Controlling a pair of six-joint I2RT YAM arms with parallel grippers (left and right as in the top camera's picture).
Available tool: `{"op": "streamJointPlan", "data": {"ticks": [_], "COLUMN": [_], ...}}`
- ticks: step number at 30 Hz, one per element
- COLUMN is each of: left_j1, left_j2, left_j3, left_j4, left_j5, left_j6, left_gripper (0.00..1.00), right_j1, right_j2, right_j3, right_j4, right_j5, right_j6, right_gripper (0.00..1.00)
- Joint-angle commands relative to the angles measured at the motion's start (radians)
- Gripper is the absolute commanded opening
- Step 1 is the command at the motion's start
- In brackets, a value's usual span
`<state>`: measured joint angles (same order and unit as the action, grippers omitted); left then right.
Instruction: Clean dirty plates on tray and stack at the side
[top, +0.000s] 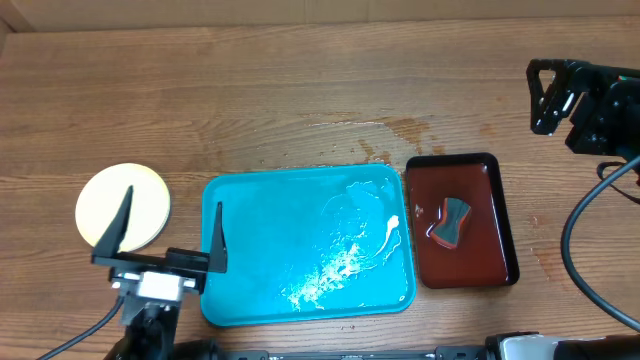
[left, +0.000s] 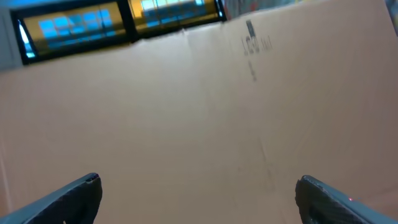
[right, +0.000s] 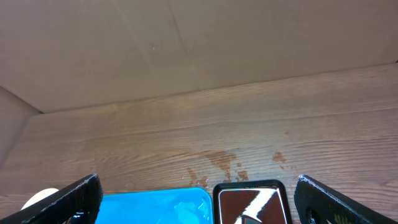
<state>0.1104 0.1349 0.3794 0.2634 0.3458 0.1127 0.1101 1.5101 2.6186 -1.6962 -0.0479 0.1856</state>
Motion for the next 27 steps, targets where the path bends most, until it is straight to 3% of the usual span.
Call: {"op": "streamJointPlan", "data": {"ticks": [1,6,20,27], "left_j1": [-0.018,-0.019,-0.019,-0.019], "left_j2": [-0.052,-0.129,-0.132,-0.132], "left_j3": [-0.078,-0.178,-0.365,-0.375], "left_j4": [0.007,0.007,0.065,0.034], "left_j5": [-0.013,-0.015,0.003,-0.010], "left_j6": [0.023,0.023,0.022,0.008], "left_gripper": [0.99,1.00,0.99,1.00], "right_j1": [-0.002,-0.002,-0.002,-0.002], "right_j2": [-0.004,-0.004,-0.004,-0.004], "right_j3": [0.000,0.000,0.000,0.000], "right_j4": [0.003,0.003,0.003,0.003], "right_j5": [0.001,0.001,0.001,0.001], "right_j6": [-0.004,-0.004,-0.004,-0.004], "right_gripper": [1.00,1.00,1.00,1.00]}}
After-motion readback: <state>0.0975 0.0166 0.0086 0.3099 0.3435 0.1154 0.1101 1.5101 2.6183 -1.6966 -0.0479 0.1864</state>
